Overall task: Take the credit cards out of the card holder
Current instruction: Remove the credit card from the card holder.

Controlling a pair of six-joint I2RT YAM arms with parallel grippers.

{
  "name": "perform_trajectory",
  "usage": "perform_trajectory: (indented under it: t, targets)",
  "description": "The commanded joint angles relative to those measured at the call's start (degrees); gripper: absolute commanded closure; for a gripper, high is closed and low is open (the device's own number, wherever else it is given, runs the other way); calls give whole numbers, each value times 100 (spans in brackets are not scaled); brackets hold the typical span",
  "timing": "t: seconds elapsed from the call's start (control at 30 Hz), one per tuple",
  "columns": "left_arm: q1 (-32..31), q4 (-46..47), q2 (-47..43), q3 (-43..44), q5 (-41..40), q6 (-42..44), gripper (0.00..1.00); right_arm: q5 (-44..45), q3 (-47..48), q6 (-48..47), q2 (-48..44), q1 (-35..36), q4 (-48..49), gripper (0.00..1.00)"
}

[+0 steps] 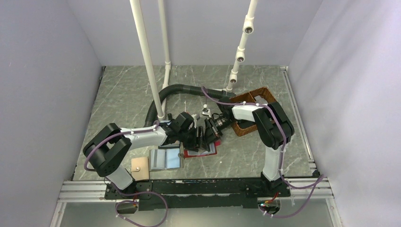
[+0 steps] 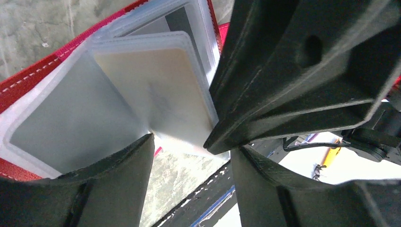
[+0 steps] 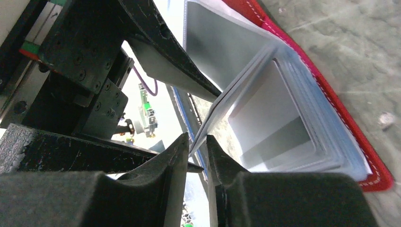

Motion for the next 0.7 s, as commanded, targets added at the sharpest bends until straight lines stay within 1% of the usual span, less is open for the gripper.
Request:
perform_trajectory:
  t: [0.0, 0.1, 0.13, 0.2, 0.3, 0.5, 0.57, 0.67]
  targets:
    - [11, -137, -237, 5, -281, -86, 37, -891, 274, 70, 10, 153, -25, 75]
    - [11, -215, -311, -5, -380, -91, 37, -1037, 341, 24, 96, 234, -86, 73]
    - [11, -247, -330, -12, -416, -92, 38, -1040, 389, -19, 138, 258, -142, 73]
    - [18, -329, -381, -27, -502, -119, 44, -1029, 495, -123, 222, 289, -277, 73]
    - [35, -442, -447, -89, -613, -183, 49, -980, 606, -207, 284, 292, -390, 71]
    - [122, -613, -525, -213, -695, -277, 54, -798, 674, -333, 303, 286, -483, 68]
    - [149, -667, -535, -240, -709, -296, 59, -753, 732, -417, 304, 284, -569, 66]
    - [216, -738, -554, -281, -714, -315, 70, -726, 775, -459, 304, 272, -612, 62]
